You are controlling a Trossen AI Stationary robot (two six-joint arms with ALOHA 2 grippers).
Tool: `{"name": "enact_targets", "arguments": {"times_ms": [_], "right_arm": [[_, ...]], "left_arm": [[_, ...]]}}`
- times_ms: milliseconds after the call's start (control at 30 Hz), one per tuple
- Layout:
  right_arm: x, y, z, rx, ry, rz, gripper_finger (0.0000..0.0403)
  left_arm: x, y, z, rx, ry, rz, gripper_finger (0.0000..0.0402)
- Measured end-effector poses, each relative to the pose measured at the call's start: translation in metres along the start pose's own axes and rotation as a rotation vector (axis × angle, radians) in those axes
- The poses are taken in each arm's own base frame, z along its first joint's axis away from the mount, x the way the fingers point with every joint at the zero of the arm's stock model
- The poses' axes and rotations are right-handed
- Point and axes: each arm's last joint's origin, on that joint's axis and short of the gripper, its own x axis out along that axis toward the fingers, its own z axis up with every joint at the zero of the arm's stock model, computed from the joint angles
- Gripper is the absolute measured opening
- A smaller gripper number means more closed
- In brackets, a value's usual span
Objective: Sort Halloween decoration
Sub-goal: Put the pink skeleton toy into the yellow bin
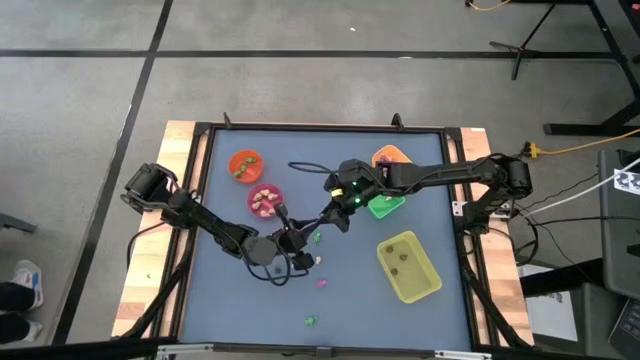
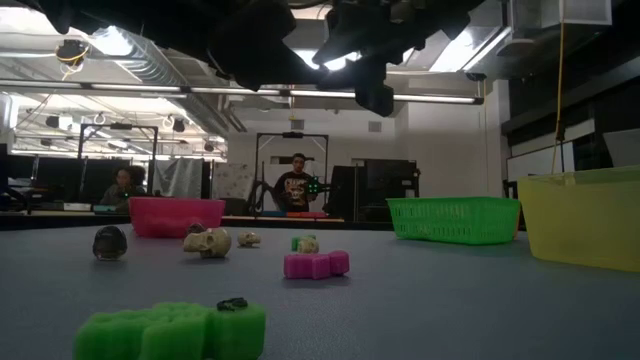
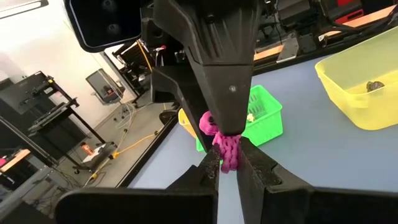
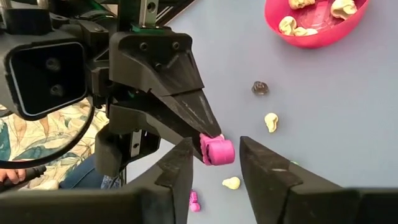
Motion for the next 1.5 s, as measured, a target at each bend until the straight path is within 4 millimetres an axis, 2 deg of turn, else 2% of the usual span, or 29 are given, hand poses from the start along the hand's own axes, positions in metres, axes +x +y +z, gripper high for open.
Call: {"name": "enact_targets", "arguments": {"times_ms": [433, 600, 767, 967, 1200, 1333, 1500], "right_arm": [[0.0, 0.0, 0.0, -0.002, -0.002, 0.0, 0.0041], [0.0, 0.0, 0.0, -0.002, -0.002, -0.001, 0.0035], [0.0, 0.0, 0.0, -0.003, -0.002, -0.001, 0.0048], [0.0, -0.001, 0.0, -0.053, -0.002, -0.018, 0.004], [-0.003, -0.015, -0.01, -0.093, 0.061, -0.238, 0.0044], [-0.012, -0.034, -0.016, -0.079, 0.124, -0.466, 0.0044], [-0.033, -0.054, -0.017, -0.052, 0.143, -0.749, 0.0044]], "left_arm": [[0.0, 0.0, 0.0, 0.002, 0.002, 0.001, 0.0016], [0.001, 0.0, 0.0, 0.002, 0.003, 0.003, 0.0018], [0.002, 0.001, -0.001, -0.001, 0.003, 0.0, 0.0047], [0.002, 0.001, 0.0, -0.023, 0.001, -0.001, 0.0106], [0.002, 0.001, 0.0, -0.063, 0.001, -0.001, 0.0142], [0.002, 0.001, 0.0, -0.062, 0.002, -0.001, 0.0143], [0.002, 0.001, 0.0, -0.061, 0.002, -0.002, 0.0143]]}}
